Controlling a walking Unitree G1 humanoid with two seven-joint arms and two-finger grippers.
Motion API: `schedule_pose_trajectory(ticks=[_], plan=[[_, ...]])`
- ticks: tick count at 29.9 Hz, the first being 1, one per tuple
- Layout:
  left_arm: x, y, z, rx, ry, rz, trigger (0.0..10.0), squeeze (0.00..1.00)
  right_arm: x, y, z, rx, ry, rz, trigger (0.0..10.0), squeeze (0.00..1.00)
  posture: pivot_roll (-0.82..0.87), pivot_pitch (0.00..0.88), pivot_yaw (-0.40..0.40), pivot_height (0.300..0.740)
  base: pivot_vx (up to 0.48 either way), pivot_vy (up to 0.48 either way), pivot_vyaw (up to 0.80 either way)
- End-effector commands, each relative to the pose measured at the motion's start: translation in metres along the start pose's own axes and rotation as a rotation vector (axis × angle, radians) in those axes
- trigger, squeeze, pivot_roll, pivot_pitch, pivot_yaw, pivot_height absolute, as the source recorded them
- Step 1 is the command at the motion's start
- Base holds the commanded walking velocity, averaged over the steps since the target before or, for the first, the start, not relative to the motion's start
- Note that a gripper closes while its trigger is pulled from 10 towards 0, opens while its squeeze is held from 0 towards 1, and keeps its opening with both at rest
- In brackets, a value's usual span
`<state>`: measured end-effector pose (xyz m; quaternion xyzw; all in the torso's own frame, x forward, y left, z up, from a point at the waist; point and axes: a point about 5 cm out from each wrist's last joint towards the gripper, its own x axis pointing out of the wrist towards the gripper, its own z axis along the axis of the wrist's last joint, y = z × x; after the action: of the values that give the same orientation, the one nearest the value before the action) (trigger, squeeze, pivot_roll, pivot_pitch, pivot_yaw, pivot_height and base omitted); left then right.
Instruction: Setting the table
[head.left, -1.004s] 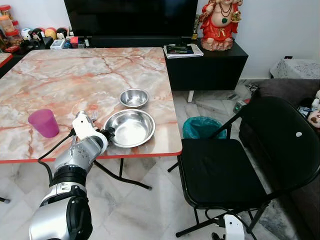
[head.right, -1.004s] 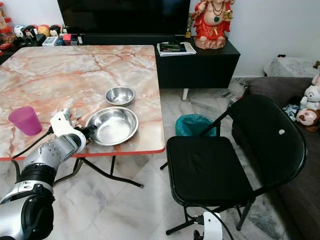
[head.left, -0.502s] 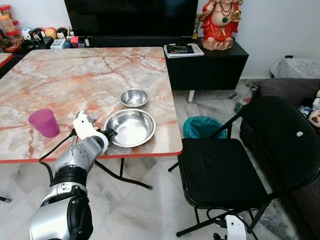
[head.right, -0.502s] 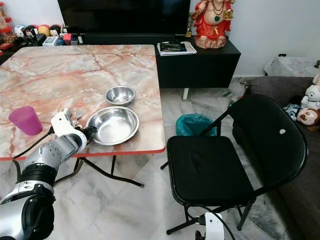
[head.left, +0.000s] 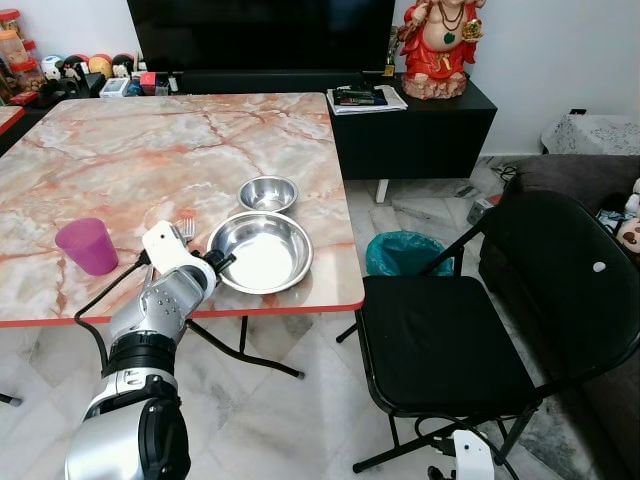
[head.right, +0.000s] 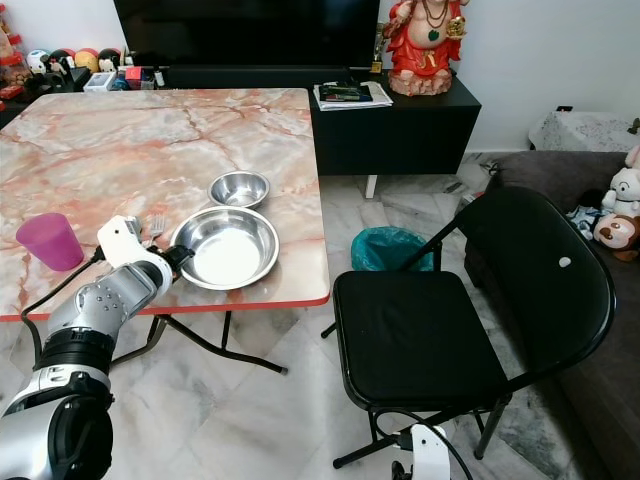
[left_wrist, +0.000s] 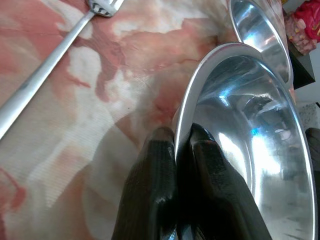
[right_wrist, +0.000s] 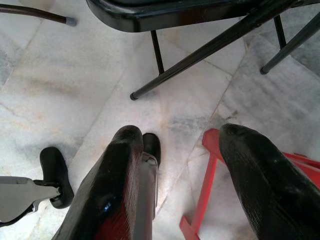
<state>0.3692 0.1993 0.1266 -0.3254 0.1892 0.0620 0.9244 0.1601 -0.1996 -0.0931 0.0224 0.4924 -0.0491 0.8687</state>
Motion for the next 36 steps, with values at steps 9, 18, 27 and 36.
schedule_pose_trajectory(ticks=[9,18,27,36], plan=[[-0.014,-0.016,0.019,-0.114,-0.192,-0.217,10.0,0.0,-0.001,0.0,-0.007,-0.001,0.011,-0.003,10.0,0.0,0.01,0.0,-0.03,0.74,0.0,0.0,0.0],[-0.022,-0.016,0.026,-0.157,-0.317,-0.235,10.0,0.0,0.0,0.007,-0.005,0.003,0.007,0.001,10.0,0.0,0.01,0.0,-0.037,0.74,0.0,0.0,0.0],[-0.033,-0.021,0.038,0.059,-0.532,-0.152,10.0,0.0,0.002,0.014,0.01,0.037,-0.041,0.012,10.0,0.0,0.01,0.0,-0.04,0.74,0.0,0.182,0.0],[-0.036,-0.028,0.045,0.108,-0.605,-0.143,10.0,0.0,0.002,0.009,0.012,0.03,-0.042,0.007,10.0,0.0,0.02,0.0,-0.055,0.74,0.0,0.48,0.0]])
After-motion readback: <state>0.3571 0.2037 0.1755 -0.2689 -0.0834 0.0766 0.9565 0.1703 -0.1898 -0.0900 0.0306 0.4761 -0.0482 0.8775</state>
